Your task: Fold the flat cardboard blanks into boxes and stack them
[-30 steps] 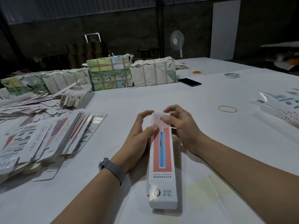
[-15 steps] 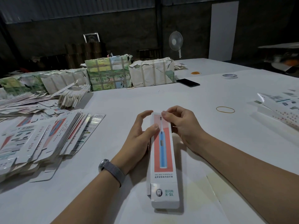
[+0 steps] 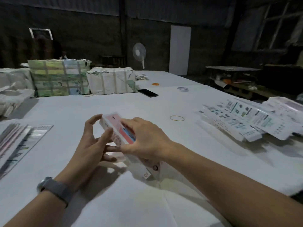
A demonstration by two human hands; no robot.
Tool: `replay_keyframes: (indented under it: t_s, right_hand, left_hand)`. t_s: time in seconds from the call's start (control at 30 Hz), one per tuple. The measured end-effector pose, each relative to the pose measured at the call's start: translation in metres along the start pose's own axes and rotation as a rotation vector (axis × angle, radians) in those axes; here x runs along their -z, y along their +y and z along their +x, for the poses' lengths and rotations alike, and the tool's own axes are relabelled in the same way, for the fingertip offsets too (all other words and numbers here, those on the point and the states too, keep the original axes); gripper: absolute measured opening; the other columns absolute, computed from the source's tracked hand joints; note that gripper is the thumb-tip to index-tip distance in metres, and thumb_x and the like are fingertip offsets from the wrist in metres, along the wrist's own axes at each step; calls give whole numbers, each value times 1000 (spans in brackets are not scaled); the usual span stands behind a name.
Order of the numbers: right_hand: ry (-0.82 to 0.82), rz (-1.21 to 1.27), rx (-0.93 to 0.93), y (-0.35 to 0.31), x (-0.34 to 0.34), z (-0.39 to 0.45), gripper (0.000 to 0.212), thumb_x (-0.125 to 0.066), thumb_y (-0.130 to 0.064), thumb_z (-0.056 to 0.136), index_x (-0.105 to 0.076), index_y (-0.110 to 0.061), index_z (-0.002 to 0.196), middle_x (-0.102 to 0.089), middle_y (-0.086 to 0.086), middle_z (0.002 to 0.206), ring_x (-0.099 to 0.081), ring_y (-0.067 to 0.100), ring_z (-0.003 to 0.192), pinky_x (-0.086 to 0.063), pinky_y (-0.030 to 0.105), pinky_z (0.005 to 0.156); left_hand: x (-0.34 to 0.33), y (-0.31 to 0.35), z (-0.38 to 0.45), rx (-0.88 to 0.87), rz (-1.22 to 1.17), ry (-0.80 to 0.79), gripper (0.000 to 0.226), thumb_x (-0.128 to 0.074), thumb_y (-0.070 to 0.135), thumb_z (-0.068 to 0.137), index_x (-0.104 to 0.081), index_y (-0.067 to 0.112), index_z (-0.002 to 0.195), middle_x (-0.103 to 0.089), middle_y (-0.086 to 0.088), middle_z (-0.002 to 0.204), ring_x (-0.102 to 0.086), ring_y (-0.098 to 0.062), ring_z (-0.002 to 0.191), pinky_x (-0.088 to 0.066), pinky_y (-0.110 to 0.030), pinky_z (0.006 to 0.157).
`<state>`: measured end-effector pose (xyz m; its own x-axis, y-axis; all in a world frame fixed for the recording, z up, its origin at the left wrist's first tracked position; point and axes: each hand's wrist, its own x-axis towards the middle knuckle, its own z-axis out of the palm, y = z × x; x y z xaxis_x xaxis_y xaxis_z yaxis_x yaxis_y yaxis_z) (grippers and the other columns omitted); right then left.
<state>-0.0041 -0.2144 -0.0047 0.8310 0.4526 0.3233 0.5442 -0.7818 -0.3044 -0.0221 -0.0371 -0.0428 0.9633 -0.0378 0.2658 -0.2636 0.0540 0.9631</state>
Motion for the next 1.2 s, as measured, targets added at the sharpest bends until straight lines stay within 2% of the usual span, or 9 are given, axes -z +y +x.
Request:
replay_keyframes:
  t_s: [0.17, 0.3, 0.37, 0.47, 0.57, 0.7, 0.87, 1.07, 1.2]
  right_hand:
    - [22, -237, -300, 68, 65, -27, 60, -62, -52, 84, -47, -29, 137, -56, -3, 117, -55, 18, 97, -52, 38, 80]
    - [34, -513, -562, 141, 122, -54, 33, -58, -44, 86, -62, -24, 112, -58, 1, 117, -58, 26, 99, -51, 37, 80]
    - [22, -609, -637, 171, 143, -67, 19, -56, -40, 86, -58, -24, 96, -57, 4, 113, -56, 27, 97, -50, 37, 76]
    - [-24, -759, -685, 202, 152, -80, 29, -55, -37, 88, -59, -27, 115, -53, 2, 127, -48, 27, 111, -48, 38, 84]
    - [50, -729, -627, 201, 140, -77, 41, -56, -38, 88, -58, -32, 129, -48, -3, 140, -43, 26, 123, -41, 41, 98]
    - [135, -503, -418, 156, 104, -52, 33, -59, -35, 90, -64, -30, 122, -51, -4, 138, -44, 23, 124, -38, 40, 102]
    - [75, -5, -158, 65, 30, -5, 24, -61, -30, 89, -68, -30, 111, -58, -11, 122, -52, 12, 109, -43, 33, 95]
    - [45, 252, 77, -11, -51, 46, 31, -61, -26, 88, -65, -28, 119, -52, -17, 116, -47, 1, 100, -35, 20, 86]
    - [53, 329, 73, -7, -78, 47, 31, -58, -22, 90, -64, -31, 119, -49, -25, 113, -49, 0, 107, -41, 20, 92]
  left_hand:
    - [-5, 5, -6, 16, 127, -50, 46, -59, 54, 83, -37, 75, 118, -78, 0, 100, -77, -28, 80, -55, -34, 46]
    - [-3, 1, -4, 53, 150, -27, 34, -58, 42, 95, -48, 63, 120, -77, -6, 92, -75, -32, 74, -50, -35, 50]
    - [-3, -1, -3, 71, 157, -37, 30, -58, 33, 99, -53, 55, 120, -76, -9, 86, -74, -34, 69, -46, -32, 46]
    - [-4, -1, -4, 82, 183, -64, 25, -58, 28, 100, -61, 51, 110, -73, -12, 79, -72, -36, 65, -41, -29, 43]
    - [-4, 1, -6, 92, 196, -64, 27, -57, 24, 102, -68, 48, 99, -70, -14, 76, -70, -36, 63, -39, -28, 42]
    - [-4, 2, -7, 97, 231, -64, 30, -56, 18, 102, -73, 40, 91, -69, -11, 72, -67, -30, 60, -39, -27, 42]
    - [1, 6, -7, 46, 380, 24, 26, -56, 13, 100, -72, 33, 94, -70, -5, 69, -68, -19, 59, -43, -27, 44]
    - [23, 3, -1, -35, 805, 215, 20, -54, 15, 92, -65, 30, 101, -69, 4, 68, -66, -14, 76, -54, -38, 76]
    - [35, 3, 3, -27, 911, 317, 23, -51, 18, 89, -63, 33, 101, -62, 10, 66, -62, -14, 73, -53, -36, 67]
